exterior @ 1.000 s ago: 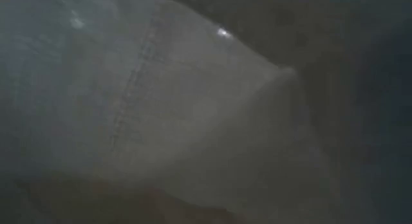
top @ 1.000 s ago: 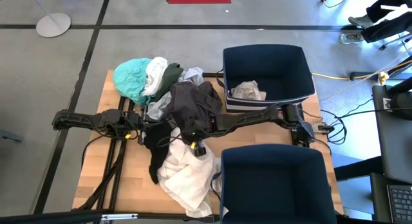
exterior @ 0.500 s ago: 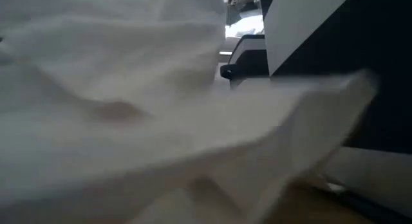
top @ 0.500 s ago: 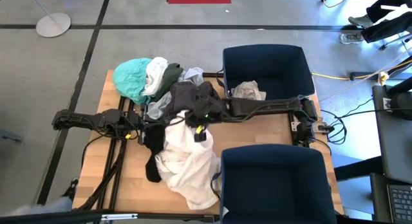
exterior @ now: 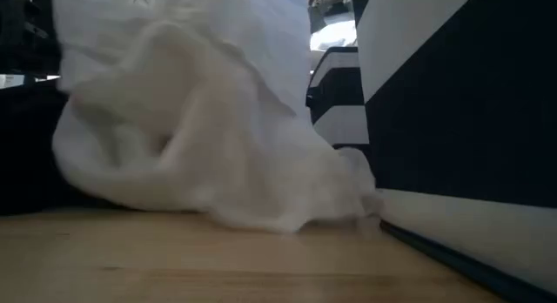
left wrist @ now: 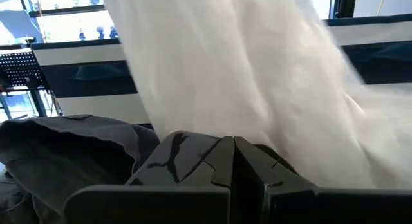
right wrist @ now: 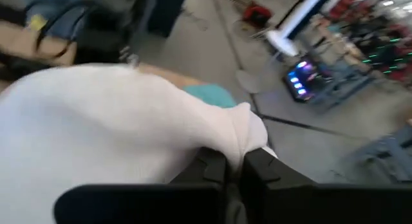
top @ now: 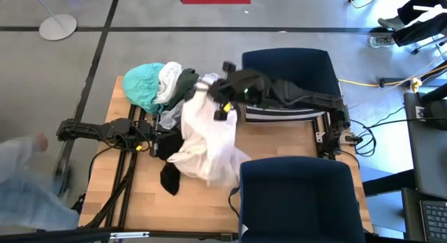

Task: Sort clothes
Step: Put the white long sleeve polo into the top blue laundry organizer

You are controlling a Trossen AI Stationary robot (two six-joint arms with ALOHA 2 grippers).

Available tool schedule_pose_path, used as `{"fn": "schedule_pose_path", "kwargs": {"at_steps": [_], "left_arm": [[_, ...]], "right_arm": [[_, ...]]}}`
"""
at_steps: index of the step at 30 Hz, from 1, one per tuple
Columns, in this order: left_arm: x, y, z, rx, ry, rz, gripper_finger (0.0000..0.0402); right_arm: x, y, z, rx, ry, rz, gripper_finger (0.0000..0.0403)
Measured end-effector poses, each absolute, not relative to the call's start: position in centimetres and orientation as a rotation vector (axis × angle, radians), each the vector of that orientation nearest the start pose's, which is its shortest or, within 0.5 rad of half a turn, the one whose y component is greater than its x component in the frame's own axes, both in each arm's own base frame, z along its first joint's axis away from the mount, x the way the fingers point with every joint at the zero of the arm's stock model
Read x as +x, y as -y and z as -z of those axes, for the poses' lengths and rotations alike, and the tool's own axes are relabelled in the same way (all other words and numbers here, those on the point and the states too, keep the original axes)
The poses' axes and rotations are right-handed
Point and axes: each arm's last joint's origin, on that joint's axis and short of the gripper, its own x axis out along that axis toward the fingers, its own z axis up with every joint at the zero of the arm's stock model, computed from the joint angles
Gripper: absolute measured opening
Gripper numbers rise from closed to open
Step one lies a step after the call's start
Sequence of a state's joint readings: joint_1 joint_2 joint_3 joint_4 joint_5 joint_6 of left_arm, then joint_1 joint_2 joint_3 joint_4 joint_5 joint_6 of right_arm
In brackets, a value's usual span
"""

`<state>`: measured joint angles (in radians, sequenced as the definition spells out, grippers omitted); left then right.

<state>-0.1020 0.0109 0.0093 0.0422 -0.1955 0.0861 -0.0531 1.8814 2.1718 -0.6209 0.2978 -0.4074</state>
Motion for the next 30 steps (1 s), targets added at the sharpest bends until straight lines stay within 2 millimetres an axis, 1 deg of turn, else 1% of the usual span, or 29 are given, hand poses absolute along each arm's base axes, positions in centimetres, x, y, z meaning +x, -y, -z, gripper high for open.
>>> {"fn": "schedule_pose_path", "kwargs": {"at_steps": [5,8,12,16,19,25,28,30], "left_arm": [[9.7,0.4,-17.0,0.079,0.036,-0.095,0.0],[9.7,0.4,-17.0,0.073,0.036,-0.095,0.0],[9.7,0.4,-17.0,0.073,0.036,-0.095,0.0],[9.7,0.4,-17.0,0.073,0.036,-0.095,0.0],[9.7,0.4,-17.0,0.073,0.036,-0.095,0.0],[9.7,0.4,-17.0,0.073,0.036,-0.095,0.0],[9.7,0.4,-17.0,0.072,0.036,-0.095,0.0],[9.7,0.4,-17.0,0.073,0.036,-0.095,0.0]], "right_arm": [[38.9,4.9,-48.4,-0.473,-0.366,0.395,0.0018],[37.6,6.0,-50.5,-0.477,-0.315,0.482,0.0018],[35.2,7.3,-52.5,-0.506,-0.263,0.587,0.0019],[32.0,8.5,-54.8,-0.492,-0.216,0.702,0.0019],[29.9,9.3,-56.0,-0.482,-0.182,0.761,0.0019],[26.0,10.2,-58.5,-0.478,-0.085,0.895,0.0019],[23.8,10.1,-59.8,-0.49,-0.037,0.969,0.0019],[22.6,9.8,-60.4,-0.516,-0.042,1.026,0.0019]]}}
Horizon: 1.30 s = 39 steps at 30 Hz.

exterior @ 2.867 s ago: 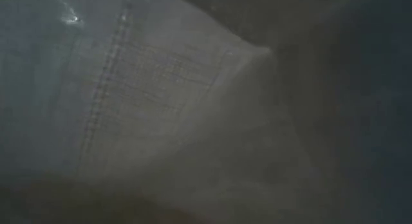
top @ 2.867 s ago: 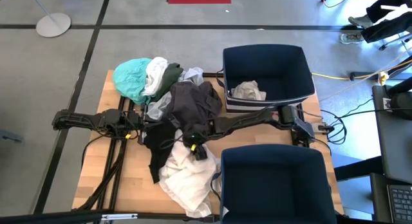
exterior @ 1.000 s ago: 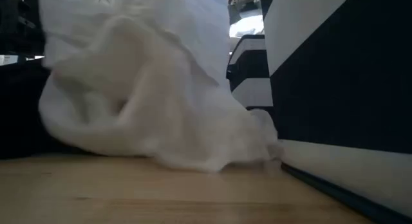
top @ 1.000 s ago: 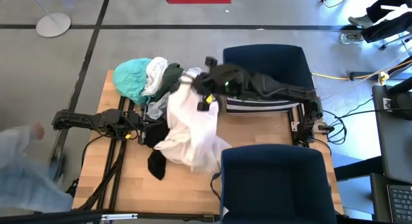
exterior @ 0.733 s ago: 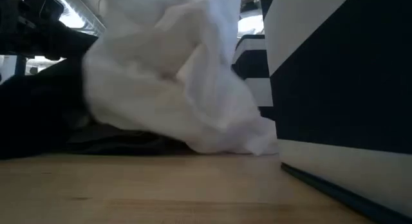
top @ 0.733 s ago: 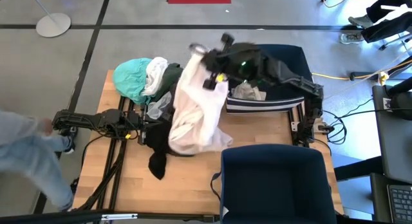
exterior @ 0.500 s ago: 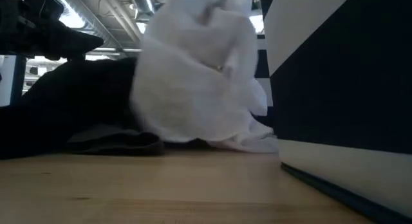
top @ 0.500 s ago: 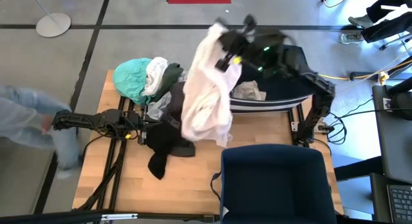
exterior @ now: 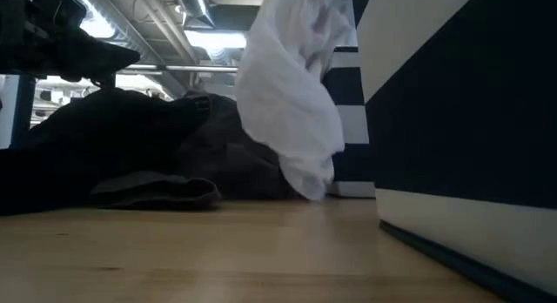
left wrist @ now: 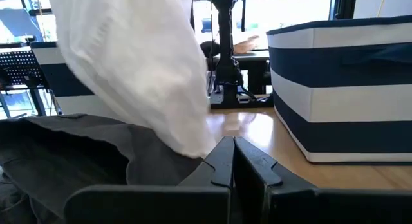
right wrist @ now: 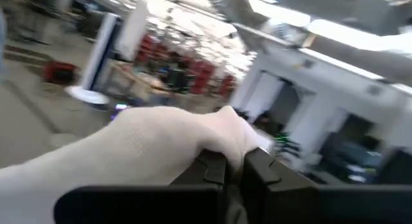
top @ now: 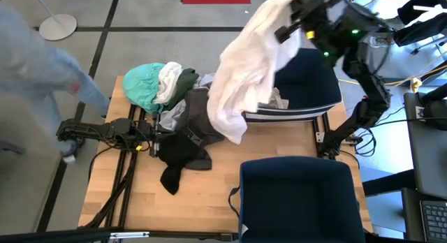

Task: Sort clothes
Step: Put the white long sleeve polo into the top blue laundry organizer

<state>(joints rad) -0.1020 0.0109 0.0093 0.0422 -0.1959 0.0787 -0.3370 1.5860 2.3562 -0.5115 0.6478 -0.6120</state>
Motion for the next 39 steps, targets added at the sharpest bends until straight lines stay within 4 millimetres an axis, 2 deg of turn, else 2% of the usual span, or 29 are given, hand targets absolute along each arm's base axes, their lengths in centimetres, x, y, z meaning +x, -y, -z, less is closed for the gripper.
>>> {"fn": "schedule_pose_path", "kwargs": {"at_steps": [5,9,14,18,26,31,39], "left_arm": [[9.7,0.4,-17.0,0.078,0.035,-0.096,0.0],[9.7,0.4,-17.0,0.079,0.036,-0.096,0.0],[9.7,0.4,-17.0,0.08,0.035,-0.096,0.0],[9.7,0.4,-17.0,0.08,0.035,-0.097,0.0],[9.7,0.4,-17.0,0.073,0.036,-0.096,0.0],[9.7,0.4,-17.0,0.071,0.037,-0.096,0.0],[9.7,0.4,-17.0,0.066,0.037,-0.096,0.0]], "right_arm": [[19.8,9.4,-61.7,-0.569,-0.095,1.231,0.0019],[17.5,8.7,-62.4,-0.539,-0.092,1.31,0.0019],[16.0,9.0,-61.5,-0.497,-0.232,1.403,0.0019],[15.1,10.4,-59.2,-0.368,-0.355,1.428,0.0019],[13.8,14.6,-53.6,-0.051,-0.626,1.36,0.0019],[15.2,16.6,-50.0,0.041,-0.766,1.284,0.0019],[17.5,19.1,-42.7,0.156,-0.992,1.142,0.0019]]}}
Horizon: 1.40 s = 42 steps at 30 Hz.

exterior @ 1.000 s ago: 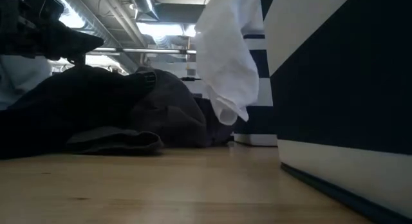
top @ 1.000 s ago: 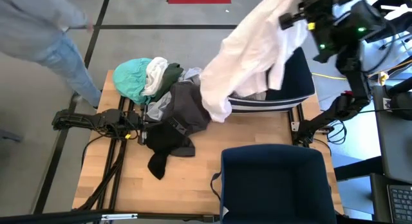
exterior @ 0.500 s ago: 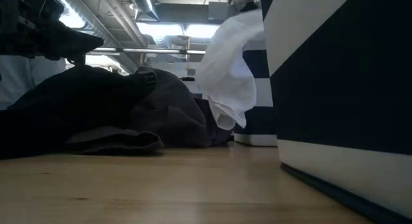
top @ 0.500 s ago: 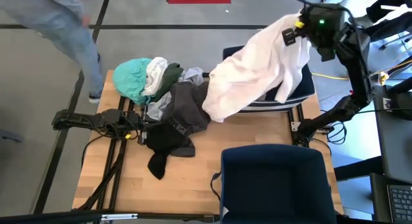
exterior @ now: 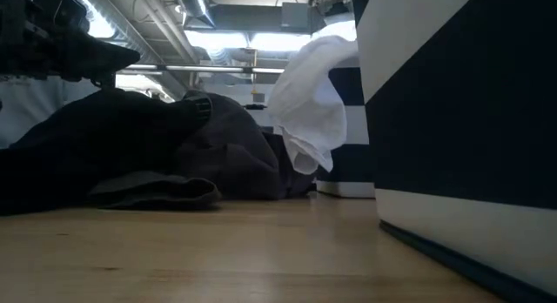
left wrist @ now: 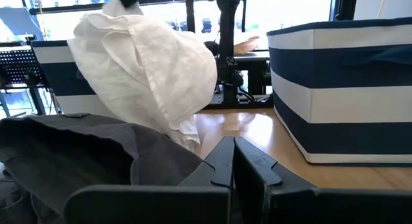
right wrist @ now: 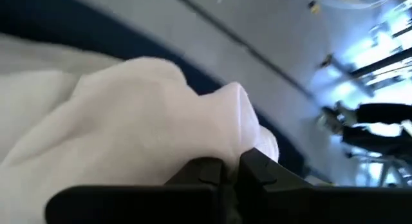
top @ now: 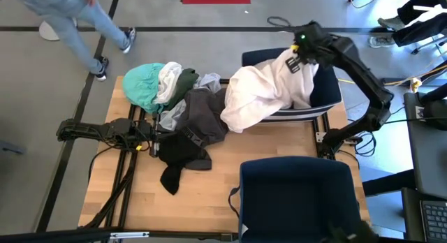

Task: Sort clothes
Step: Put the white long sleeve polo into the top blue laundry organizer

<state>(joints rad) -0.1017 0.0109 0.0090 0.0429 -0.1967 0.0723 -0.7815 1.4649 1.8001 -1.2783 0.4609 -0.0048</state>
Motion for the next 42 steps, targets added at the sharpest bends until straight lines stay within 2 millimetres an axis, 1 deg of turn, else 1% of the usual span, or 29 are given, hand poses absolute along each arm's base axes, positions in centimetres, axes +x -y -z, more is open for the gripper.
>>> {"fn": "schedule_pose_path", "kwargs": {"at_steps": [3,6,9,13,17,20,25,29,31,33,36,38,40,42], "left_arm": [[9.7,0.4,-17.0,0.067,0.037,-0.096,0.0],[9.7,0.4,-17.0,0.067,0.037,-0.096,0.0],[9.7,0.4,-17.0,0.07,0.037,-0.096,0.0],[9.7,0.4,-17.0,0.074,0.037,-0.096,0.0],[9.7,0.4,-17.0,0.073,0.037,-0.096,0.0],[9.7,0.4,-17.0,0.07,0.037,-0.096,0.0],[9.7,0.4,-17.0,0.052,0.038,-0.096,0.0],[9.7,0.4,-17.0,0.051,0.038,-0.096,0.0],[9.7,0.4,-17.0,0.048,0.038,-0.096,0.0],[9.7,0.4,-17.0,0.046,0.038,-0.095,0.0],[9.7,0.4,-17.0,0.046,0.038,-0.095,0.0],[9.7,0.4,-17.0,0.046,0.038,-0.095,0.0],[9.7,0.4,-17.0,0.046,0.038,-0.095,0.0],[9.7,0.4,-17.0,0.054,0.037,-0.095,0.0]], "right_arm": [[18.0,19.5,-40.4,0.184,-1.056,1.095,0.0019],[18.4,19.8,-38.7,0.211,-1.084,1.076,0.0019],[18.6,19.8,-37.2,0.286,-1.106,1.024,0.0019],[18.7,19.6,-35.8,0.373,-1.119,0.989,0.0019],[18.8,19.6,-35.4,0.402,-1.123,0.969,0.0022],[18.8,19.5,-35.4,0.407,-1.12,0.965,0.0048],[18.8,19.5,-35.4,0.441,-1.11,0.951,0.013],[18.7,19.3,-36.2,0.449,-1.104,0.936,0.0199],[18.5,19.1,-37.2,0.444,-1.089,0.937,0.0226],[18.4,19.0,-38.6,0.433,-1.049,0.94,0.0247],[18.2,18.6,-41.1,0.42,-0.961,0.932,0.0267],[18.5,17.9,-42.6,0.412,-0.895,0.898,0.0274],[18.8,17.2,-43.8,0.406,-0.837,0.863,0.0277],[19.7,16.4,-44.6,0.38,-0.784,0.812,0.0277]]}}
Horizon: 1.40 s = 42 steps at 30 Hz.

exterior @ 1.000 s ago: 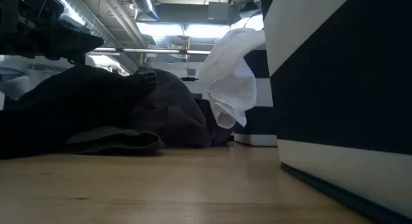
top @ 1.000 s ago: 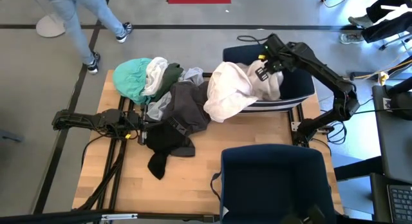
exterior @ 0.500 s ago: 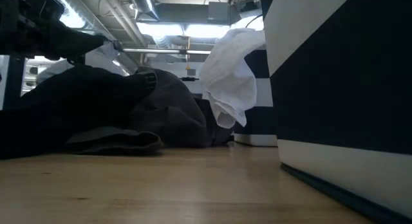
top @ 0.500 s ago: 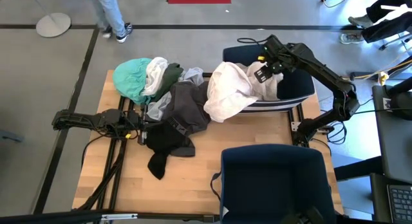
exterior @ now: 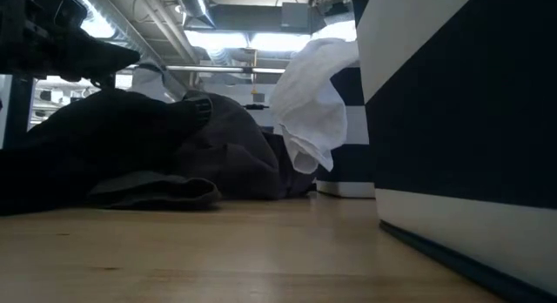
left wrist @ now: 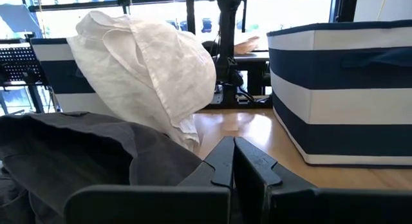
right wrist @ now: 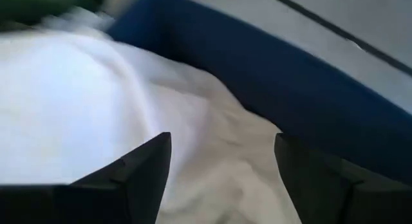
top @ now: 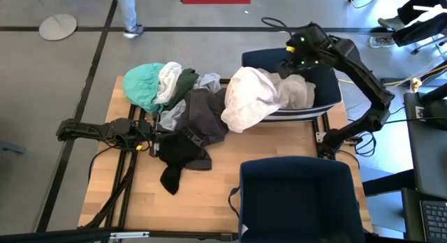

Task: Sort clothes
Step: Put the white long sleeve polo into the top blue laundry organizer

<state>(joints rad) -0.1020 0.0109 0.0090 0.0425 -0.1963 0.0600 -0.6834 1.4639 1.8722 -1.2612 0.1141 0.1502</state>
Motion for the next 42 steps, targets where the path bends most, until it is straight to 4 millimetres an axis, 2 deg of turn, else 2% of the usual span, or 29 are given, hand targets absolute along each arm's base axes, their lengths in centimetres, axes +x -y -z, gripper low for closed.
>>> {"fn": "schedule_pose_path", "kwargs": {"at_steps": [9,18,27,33,37,42], "left_arm": [[9.7,0.4,-17.0,0.062,0.037,-0.096,0.0],[9.7,0.4,-17.0,0.063,0.036,-0.096,0.0],[9.7,0.4,-17.0,0.063,0.036,-0.096,0.0],[9.7,0.4,-17.0,0.066,0.036,-0.096,0.0],[9.7,0.4,-17.0,0.066,0.036,-0.096,0.0],[9.7,0.4,-17.0,0.063,0.035,-0.095,0.0]], "right_arm": [[25.5,11.5,-45.2,0.182,-0.665,0.533,0.0276],[29.4,8.6,-42.7,0.052,-0.795,0.494,0.0276],[32.3,7.4,-40.1,-0.057,-0.908,0.436,0.0276],[33.6,7.9,-37.9,-0.091,-1.019,0.462,0.0276],[34.2,8.0,-37.3,-0.094,-1.036,0.462,0.0275],[34.3,8.0,-37.2,-0.095,-1.04,0.465,0.0241]]}}
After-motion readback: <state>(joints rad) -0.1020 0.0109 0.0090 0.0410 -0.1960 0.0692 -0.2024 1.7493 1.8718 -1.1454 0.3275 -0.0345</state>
